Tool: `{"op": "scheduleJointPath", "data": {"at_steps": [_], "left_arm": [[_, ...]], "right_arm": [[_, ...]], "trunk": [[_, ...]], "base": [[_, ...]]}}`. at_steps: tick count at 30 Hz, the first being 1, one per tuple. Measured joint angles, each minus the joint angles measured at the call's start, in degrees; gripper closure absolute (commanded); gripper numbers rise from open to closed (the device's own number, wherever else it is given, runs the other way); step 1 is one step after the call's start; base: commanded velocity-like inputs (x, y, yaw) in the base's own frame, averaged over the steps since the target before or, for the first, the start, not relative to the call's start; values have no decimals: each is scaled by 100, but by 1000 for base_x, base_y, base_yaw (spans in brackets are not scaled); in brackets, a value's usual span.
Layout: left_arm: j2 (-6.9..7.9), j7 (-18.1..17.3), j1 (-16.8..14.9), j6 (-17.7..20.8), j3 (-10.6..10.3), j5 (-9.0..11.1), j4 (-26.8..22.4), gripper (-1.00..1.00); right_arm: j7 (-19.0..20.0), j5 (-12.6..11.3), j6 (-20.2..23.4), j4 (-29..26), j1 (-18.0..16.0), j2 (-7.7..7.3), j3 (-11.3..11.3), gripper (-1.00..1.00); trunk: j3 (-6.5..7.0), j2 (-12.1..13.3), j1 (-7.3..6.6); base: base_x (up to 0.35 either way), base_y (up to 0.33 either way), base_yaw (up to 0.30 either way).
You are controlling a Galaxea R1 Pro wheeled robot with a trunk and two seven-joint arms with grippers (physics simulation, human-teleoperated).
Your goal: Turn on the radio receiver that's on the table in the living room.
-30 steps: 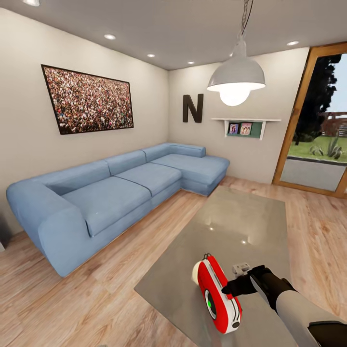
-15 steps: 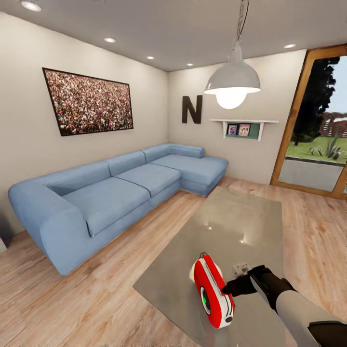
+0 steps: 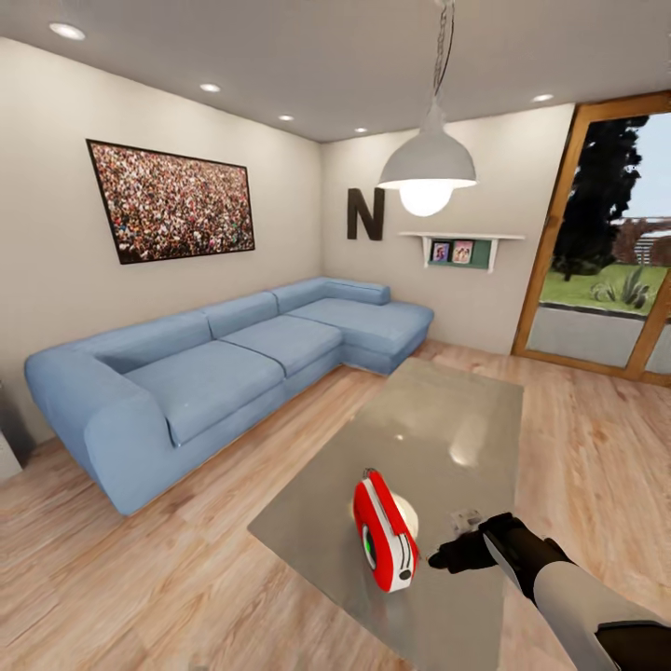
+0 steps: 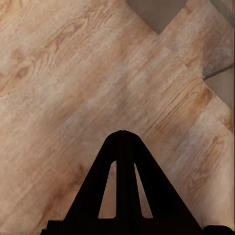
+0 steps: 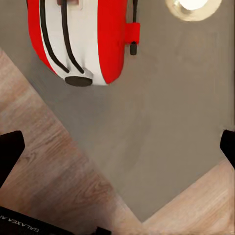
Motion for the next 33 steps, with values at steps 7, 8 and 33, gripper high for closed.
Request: {"op": "scheduleJointPath", "data": {"at_steps": [7,8,33], "left_arm": [[-1,0,0,0,-7,-1,3,100],[-1,0,0,0,-8,-1,4,100],[143,22,0,-2,-9,-20,110,100]], "right_arm": [[-11,0,-2,0,0,0,0,-100],[-15,0,-3,0,0,0,0,-100],[-774,7,-2033,1764,23,-328,-5,-100]], "trunk": [[126,281,-154],[144,321,-176],[592,1324,-725]], "base": [[-310,-130,0],[-312,-130,0],[-301,-193,0]]}}
